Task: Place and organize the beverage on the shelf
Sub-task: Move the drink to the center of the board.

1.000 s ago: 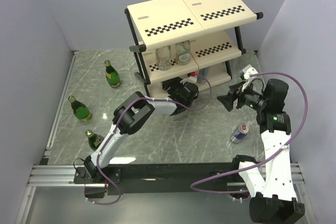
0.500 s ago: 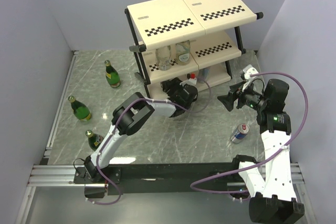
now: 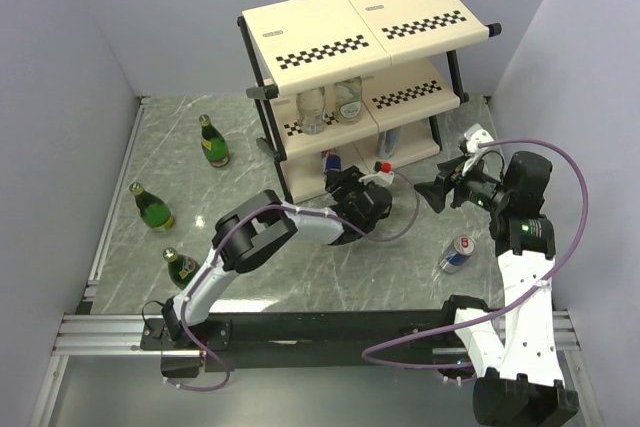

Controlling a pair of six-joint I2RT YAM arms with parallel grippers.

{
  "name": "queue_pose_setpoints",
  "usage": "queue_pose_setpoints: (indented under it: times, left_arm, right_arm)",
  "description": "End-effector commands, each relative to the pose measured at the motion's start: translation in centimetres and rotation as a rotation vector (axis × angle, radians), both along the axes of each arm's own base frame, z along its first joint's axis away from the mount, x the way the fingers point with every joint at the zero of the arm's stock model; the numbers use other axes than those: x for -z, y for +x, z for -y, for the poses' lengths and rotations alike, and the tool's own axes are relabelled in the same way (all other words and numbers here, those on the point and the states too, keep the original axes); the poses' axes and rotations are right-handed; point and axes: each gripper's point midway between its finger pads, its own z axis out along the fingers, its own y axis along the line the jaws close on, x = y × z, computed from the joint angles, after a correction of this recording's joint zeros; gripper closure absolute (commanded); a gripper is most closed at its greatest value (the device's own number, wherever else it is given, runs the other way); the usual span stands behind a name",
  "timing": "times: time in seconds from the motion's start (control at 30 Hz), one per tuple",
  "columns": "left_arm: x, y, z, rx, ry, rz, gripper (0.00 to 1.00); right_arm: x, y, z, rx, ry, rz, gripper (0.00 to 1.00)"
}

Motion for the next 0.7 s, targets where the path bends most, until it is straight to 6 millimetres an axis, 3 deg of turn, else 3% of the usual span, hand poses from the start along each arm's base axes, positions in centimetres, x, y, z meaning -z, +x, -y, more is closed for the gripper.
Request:
queue_pose_setpoints:
  times: [0.0,0.23,0.67]
  left_arm:
    - [-2.7,-1.5,1.3,0.027,-0.107,0.018,0.88]
    - [-3.3,-4.1,2.8,0.074,-0.191,-0.044,0.90]
    - [-2.6,-7.9,1.8,0.101,-0.345,-0.064,0.91]
  right_arm:
    - [-1.1,-0.1,0.0,-0.008,-0.002,0.048,0.20]
    - [-1.1,0.0,0.1,-0.003,-0.002,0.047,0.20]
    - [-0.7,0.1,0.0,-0.012,0.009,0.025,0.20]
